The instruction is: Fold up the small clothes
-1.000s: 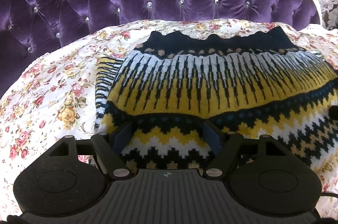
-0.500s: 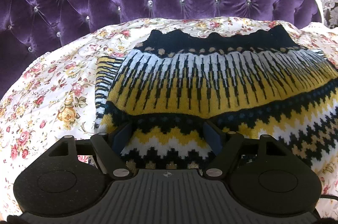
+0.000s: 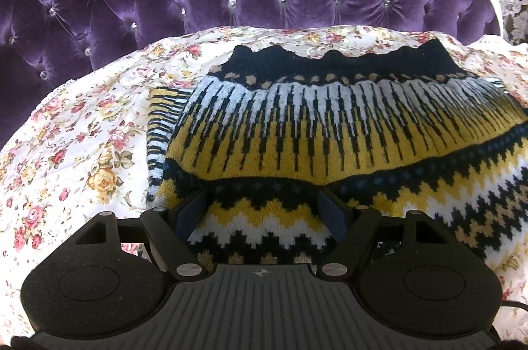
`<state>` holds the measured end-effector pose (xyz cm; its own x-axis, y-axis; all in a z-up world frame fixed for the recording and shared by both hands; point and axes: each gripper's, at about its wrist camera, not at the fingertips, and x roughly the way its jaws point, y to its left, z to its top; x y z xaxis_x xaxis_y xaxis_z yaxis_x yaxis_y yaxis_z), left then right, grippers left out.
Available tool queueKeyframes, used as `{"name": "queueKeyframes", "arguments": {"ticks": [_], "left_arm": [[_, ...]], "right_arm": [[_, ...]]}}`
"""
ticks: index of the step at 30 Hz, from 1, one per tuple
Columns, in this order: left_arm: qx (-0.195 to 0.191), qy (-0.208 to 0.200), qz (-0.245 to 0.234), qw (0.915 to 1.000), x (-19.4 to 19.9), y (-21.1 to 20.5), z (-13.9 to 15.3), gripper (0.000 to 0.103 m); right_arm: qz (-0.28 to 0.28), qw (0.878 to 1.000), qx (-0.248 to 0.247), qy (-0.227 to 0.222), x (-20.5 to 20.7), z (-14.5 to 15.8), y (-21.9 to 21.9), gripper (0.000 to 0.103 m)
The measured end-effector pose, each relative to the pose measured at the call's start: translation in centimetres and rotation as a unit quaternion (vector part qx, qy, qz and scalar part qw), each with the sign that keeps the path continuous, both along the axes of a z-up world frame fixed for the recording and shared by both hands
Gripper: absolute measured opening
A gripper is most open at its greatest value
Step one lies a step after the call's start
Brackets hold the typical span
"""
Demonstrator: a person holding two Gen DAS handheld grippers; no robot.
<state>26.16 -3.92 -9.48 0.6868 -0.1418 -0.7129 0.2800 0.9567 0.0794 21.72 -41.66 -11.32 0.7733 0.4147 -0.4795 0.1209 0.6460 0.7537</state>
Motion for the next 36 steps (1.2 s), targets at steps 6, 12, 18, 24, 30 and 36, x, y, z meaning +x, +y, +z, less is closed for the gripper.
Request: {"name": "queueKeyframes", "arguments": {"ticks": [6, 12, 18, 24, 30, 36], "left_arm": [[-0.005, -0.002, 0.002, 1.0, -0.1, 0.0, 0.1, 0.075], [-0.008, 0.01, 0.006, 0.9999, 0.2, -0.1, 0.6, 0.075], [-0.033, 0.03, -0.003, 0.999, 0.7, -1.0, 2.8, 0.075], [-0.064, 0.038, 0.004, 0.9972, 2.6, -4.6, 4.9, 0.075], [-0.065, 0.061, 0.023, 0.9958, 5.3, -7.5, 3.4, 0.075], [-0.029, 0.053, 0.023, 0.9979, 6.6, -8.7, 1.5, 0.076]], "right_arm": [[0.013, 1.0, -0.001, -0.022, 1.7, -0.2, 0.1, 0.103], [0.001, 0.999, -0.016, -0.036, 1.5, -0.2, 0.6, 0.103], [0.005, 1.0, -0.007, -0.03, 1.7, -0.2, 0.3, 0.103], [0.008, 1.0, -0.019, -0.023, 1.9, -0.1, 0.6, 0.103], [0.009, 1.0, -0.004, -0.018, 2.0, -0.1, 0.2, 0.103], [0.014, 1.0, -0.003, -0.019, 2.0, -0.2, 0.2, 0.103]]}}
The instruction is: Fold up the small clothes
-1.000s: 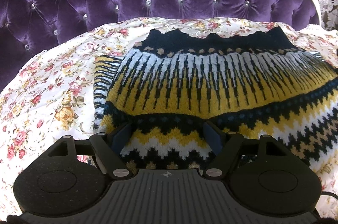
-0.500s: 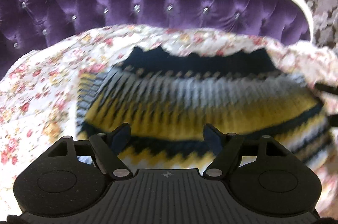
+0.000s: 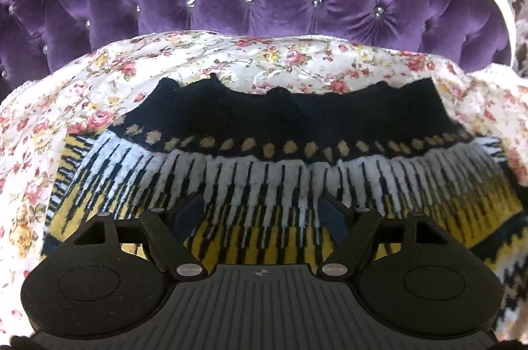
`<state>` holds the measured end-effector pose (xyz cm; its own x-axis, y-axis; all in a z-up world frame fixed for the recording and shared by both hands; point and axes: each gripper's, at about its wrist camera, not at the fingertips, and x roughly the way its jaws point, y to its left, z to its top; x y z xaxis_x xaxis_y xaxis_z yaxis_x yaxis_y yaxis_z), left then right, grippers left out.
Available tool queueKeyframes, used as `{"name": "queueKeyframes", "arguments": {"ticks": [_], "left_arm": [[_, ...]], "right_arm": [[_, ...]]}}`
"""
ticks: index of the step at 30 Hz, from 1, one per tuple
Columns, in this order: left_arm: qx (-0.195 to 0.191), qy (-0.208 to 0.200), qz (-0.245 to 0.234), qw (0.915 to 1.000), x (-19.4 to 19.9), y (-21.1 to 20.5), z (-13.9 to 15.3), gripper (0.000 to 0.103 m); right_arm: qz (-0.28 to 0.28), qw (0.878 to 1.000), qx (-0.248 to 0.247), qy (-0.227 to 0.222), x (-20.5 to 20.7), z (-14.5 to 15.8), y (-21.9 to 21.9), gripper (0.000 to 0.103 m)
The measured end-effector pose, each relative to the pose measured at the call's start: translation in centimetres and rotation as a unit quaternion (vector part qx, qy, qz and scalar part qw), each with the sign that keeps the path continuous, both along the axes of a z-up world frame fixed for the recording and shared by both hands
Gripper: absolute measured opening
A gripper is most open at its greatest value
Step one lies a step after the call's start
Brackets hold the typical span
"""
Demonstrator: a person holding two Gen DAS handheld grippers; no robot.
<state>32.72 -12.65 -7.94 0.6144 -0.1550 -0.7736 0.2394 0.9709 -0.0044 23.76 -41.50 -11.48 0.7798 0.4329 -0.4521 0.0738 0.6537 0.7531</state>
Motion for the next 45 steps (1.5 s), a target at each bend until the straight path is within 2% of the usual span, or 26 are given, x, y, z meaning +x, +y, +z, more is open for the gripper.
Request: {"name": "queueKeyframes", "arguments": {"ticks": [6, 12, 14, 16, 17, 19, 21, 25, 30, 34, 39, 45], "left_arm": [[0.001, -0.001, -0.006, 1.0, -0.1, 0.2, -0.2, 0.078], [0.003, -0.004, -0.007, 1.0, -0.1, 0.1, -0.1, 0.079], [0.001, -0.003, -0.007, 1.0, -0.1, 0.1, 0.0, 0.079], [0.001, -0.004, -0.006, 1.0, -0.1, 0.1, 0.0, 0.079], [0.001, -0.004, -0.006, 1.0, -0.1, 0.1, 0.0, 0.079], [-0.002, -0.005, -0.005, 1.0, -0.1, 0.1, 0.0, 0.079], [-0.009, -0.006, -0.007, 0.9999, -0.2, 0.4, 0.2, 0.078], [-0.034, -0.001, -0.009, 0.9994, -1.1, 1.6, 0.8, 0.077], [-0.067, 0.003, -0.012, 0.9977, -3.9, 4.5, 1.2, 0.077], [-0.087, -0.006, 0.01, 0.9961, -6.6, 8.1, 1.4, 0.077], [-0.088, -0.028, 0.028, 0.9953, -9.1, 12.2, 1.8, 0.077], [-0.095, -0.034, 0.035, 0.9942, -10.5, 15.0, 2.0, 0.077]], "right_arm": [[0.032, 0.999, -0.002, -0.02, 0.7, -0.2, 0.1, 0.103], [0.036, 0.999, -0.009, -0.028, 1.2, -0.1, 0.6, 0.103], [0.031, 0.999, -0.013, -0.024, 1.1, 0.0, 0.7, 0.096], [0.02, 1.0, -0.018, -0.013, 1.1, -0.1, 0.5, 0.069], [0.015, 1.0, -0.019, -0.006, 1.1, -0.3, 0.3, 0.063], [0.009, 1.0, -0.021, 0.007, 1.0, -0.7, 0.0, 0.042], [0.004, 1.0, -0.023, 0.011, 0.9, -0.7, -0.2, 0.039], [0.001, 0.999, -0.044, 0.004, 0.5, 0.3, 0.3, 0.037], [0.002, 0.997, -0.072, 0.002, 0.3, 1.4, 1.2, 0.036], [0.003, 0.996, -0.092, 0.003, 0.2, 2.2, 1.8, 0.035], [0.001, 0.994, -0.113, -0.004, 0.0, 3.5, 3.2, 0.033], [0.02, 0.992, -0.125, -0.005, 1.1, 6.4, 6.1, 0.032]]}}
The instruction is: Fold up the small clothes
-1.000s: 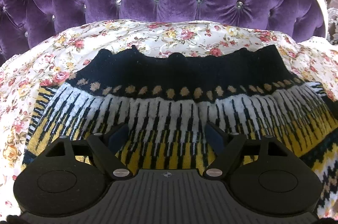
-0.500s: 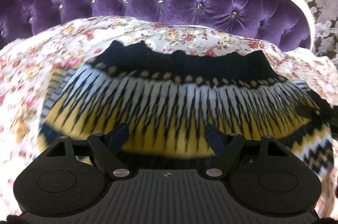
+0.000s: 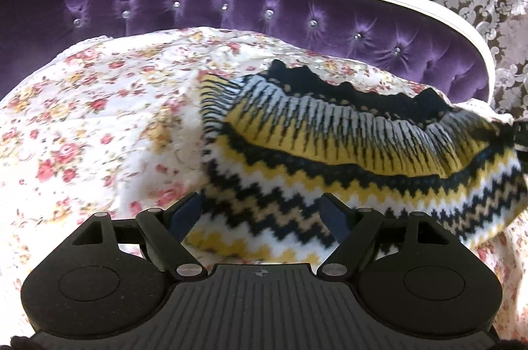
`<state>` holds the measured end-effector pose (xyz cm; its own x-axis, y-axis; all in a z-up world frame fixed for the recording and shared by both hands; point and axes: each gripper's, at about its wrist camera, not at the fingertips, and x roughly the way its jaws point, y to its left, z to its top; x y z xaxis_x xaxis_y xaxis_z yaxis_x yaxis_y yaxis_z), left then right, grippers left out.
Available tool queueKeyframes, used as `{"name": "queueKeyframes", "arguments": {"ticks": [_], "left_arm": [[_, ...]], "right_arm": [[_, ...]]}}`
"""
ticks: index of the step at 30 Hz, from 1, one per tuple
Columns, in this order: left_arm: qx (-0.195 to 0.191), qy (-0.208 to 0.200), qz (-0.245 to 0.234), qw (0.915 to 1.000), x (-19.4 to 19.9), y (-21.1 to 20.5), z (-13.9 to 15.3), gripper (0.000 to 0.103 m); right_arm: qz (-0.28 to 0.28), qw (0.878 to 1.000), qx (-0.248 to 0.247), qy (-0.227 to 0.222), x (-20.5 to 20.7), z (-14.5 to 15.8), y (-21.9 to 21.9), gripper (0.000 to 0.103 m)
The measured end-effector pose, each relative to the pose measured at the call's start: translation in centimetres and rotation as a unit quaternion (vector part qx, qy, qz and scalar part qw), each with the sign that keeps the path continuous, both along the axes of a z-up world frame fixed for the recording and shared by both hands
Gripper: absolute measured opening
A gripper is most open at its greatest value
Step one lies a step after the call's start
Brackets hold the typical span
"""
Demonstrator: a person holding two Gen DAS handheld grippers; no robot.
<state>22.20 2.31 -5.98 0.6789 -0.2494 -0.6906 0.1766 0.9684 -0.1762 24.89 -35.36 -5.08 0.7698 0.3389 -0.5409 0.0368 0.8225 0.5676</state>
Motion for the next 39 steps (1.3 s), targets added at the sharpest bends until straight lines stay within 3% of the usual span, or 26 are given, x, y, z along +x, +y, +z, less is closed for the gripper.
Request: {"name": "queueKeyframes", "arguments": {"ticks": [4, 9, 18, 22, 27, 34, 37, 39], "left_arm": [[-0.011, -0.002, -0.004, 0.9999, -0.7, 0.8, 0.0, 0.077], [-0.027, -0.003, -0.006, 0.9996, -1.7, 2.1, -0.2, 0.077], [-0.043, 0.007, 0.006, 0.999, -2.3, 4.4, -1.3, 0.077], [-0.049, 0.01, 0.011, 0.9987, -2.5, 5.3, -1.7, 0.077], [-0.058, 0.011, 0.011, 0.9982, -2.7, 6.3, -1.7, 0.077], [-0.06, 0.0, 0.01, 0.9982, -2.4, 7.0, -0.6, 0.077], [-0.07, -0.011, 0.007, 0.9975, -1.9, 7.1, 0.6, 0.077], [-0.078, -0.018, 0.007, 0.9968, -1.3, 7.1, 1.5, 0.077]], "right_arm": [[0.034, 0.999, -0.008, -0.008, 1.6, 2.4, 3.8, 0.031], [0.077, 0.997, -0.019, -0.005, 4.1, 3.1, 9.9, 0.031], [0.142, 0.988, -0.052, 0.033, 7.4, 0.0, 20.5, 0.031], [0.163, 0.98, -0.111, 0.037, 7.8, -0.9, 24.3, 0.037], [0.191, 0.978, -0.08, 0.024, 7.7, -0.5, 24.9, 0.057], [0.195, 0.979, -0.042, -0.034, 5.1, 2.4, 22.1, 0.07], [0.175, 0.982, -0.056, -0.05, 3.3, 2.7, 20.2, 0.071], [0.167, 0.98, -0.091, -0.059, 2.5, 2.5, 19.8, 0.072]]}}
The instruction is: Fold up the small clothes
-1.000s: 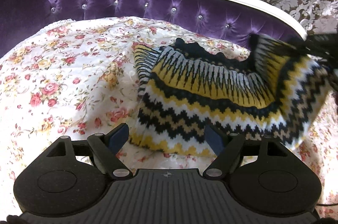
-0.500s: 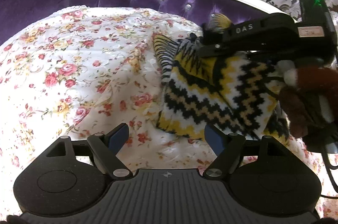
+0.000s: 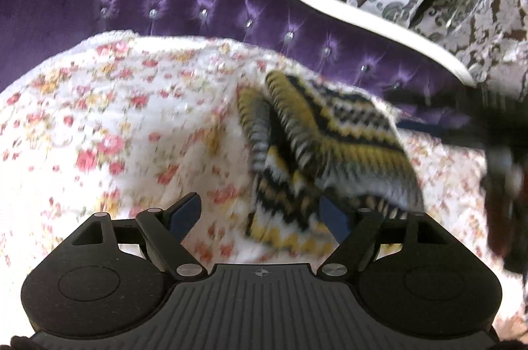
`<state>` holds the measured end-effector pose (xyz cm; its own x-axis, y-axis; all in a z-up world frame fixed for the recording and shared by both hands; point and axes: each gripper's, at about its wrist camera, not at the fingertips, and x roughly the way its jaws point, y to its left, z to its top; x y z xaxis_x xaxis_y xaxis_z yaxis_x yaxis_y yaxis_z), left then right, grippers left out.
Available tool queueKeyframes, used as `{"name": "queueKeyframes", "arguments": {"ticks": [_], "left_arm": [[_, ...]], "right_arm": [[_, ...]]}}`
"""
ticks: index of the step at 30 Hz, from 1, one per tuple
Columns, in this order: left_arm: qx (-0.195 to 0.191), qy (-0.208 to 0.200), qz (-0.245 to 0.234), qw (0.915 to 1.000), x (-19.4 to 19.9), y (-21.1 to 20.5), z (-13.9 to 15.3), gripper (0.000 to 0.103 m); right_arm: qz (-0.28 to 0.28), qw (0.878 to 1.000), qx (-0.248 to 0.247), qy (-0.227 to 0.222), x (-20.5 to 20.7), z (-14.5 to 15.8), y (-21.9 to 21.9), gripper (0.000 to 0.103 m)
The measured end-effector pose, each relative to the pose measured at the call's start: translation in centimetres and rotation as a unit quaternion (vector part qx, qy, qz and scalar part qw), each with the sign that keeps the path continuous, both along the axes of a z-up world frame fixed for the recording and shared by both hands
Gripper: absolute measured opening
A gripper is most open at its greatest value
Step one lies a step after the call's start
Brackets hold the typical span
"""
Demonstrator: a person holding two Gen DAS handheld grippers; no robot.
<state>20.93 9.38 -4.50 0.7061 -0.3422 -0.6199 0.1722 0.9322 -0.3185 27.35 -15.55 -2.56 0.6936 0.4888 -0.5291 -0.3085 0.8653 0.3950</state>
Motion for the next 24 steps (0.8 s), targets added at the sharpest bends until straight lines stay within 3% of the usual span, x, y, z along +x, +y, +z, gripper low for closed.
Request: {"name": "queueKeyframes", "arguments": {"ticks": [4, 9, 14, 16, 18, 24], "left_arm": [[-0.018, -0.005, -0.016, 0.9997, 2.0, -0.7, 1.5, 0.077], [-0.043, 0.034, -0.043, 0.9976, 6.2, -2.3, 1.7, 0.078], [-0.049, 0.071, -0.061, 0.9944, 8.7, -3.8, 0.1, 0.077], [-0.048, 0.079, -0.069, 0.9933, 9.3, -4.2, -0.4, 0.077], [-0.041, 0.082, -0.072, 0.9932, 9.7, -4.5, -0.9, 0.077], [-0.035, 0.075, -0.072, 0.994, 10.5, -5.0, -1.5, 0.077]], "right_arm": [[0.011, 0.995, -0.089, -0.046, -3.3, -0.8, 0.6, 0.073], [0.059, 0.972, -0.193, -0.122, -7.4, -2.4, 4.1, 0.073], [0.103, 0.946, -0.253, -0.171, -8.9, -3.9, 7.8, 0.071], [0.117, 0.938, -0.271, -0.182, -9.2, -4.5, 8.9, 0.065], [0.126, 0.932, -0.286, -0.185, -8.9, -5.1, 9.8, 0.06], [0.134, 0.915, -0.326, -0.197, -8.7, -6.7, 10.8, 0.06]]}}
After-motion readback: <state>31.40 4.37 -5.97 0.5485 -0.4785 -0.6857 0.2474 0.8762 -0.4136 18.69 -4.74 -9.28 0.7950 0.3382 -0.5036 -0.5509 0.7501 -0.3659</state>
